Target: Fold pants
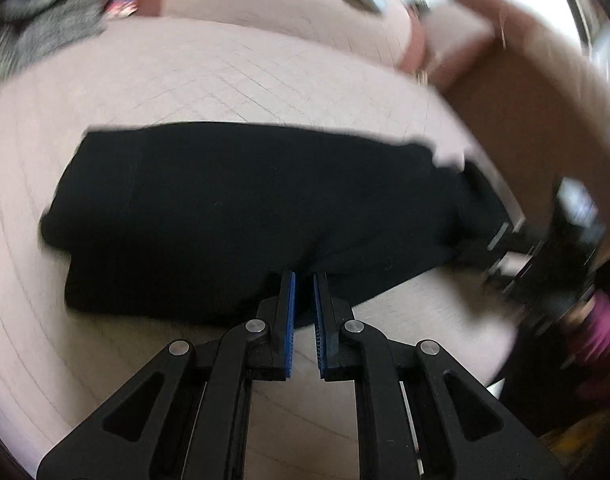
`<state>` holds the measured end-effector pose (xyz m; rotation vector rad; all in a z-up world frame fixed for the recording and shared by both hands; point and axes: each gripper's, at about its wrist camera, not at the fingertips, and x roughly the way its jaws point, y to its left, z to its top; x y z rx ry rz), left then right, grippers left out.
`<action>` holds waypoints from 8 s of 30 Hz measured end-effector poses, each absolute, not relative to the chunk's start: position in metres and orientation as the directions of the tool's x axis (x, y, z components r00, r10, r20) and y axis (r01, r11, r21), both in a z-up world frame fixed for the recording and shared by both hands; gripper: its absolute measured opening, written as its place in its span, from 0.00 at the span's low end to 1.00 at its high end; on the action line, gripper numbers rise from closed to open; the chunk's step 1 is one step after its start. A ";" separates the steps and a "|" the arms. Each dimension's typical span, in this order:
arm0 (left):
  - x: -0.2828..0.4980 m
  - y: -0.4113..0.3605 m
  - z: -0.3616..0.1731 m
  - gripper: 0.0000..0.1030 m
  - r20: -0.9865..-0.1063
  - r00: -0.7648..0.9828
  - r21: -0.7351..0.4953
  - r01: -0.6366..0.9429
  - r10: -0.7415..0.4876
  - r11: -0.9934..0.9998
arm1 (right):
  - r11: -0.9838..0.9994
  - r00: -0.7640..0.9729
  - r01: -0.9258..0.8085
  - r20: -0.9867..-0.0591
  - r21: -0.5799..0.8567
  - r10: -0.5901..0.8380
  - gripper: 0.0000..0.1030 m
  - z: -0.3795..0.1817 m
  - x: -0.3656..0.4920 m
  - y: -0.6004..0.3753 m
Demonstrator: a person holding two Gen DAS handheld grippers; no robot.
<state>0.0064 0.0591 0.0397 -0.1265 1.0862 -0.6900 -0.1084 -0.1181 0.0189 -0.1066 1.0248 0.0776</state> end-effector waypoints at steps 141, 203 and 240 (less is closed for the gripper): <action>-0.017 -0.015 0.043 0.48 -0.776 0.589 -0.108 0.231 -0.227 0.967 | 0.952 0.608 0.284 -0.789 0.113 -0.087 0.46 0.045 -0.101 -0.222; 0.015 -0.397 0.014 0.18 -0.789 -0.021 -0.327 0.860 -0.614 0.391 | 0.888 0.644 0.308 -0.762 0.340 0.069 0.12 0.040 -0.244 -0.399; -0.004 -0.152 0.026 0.53 -0.811 0.346 -0.283 0.473 -0.471 0.834 | 0.920 0.606 0.327 -0.795 0.215 -0.030 0.54 0.040 -0.129 -0.282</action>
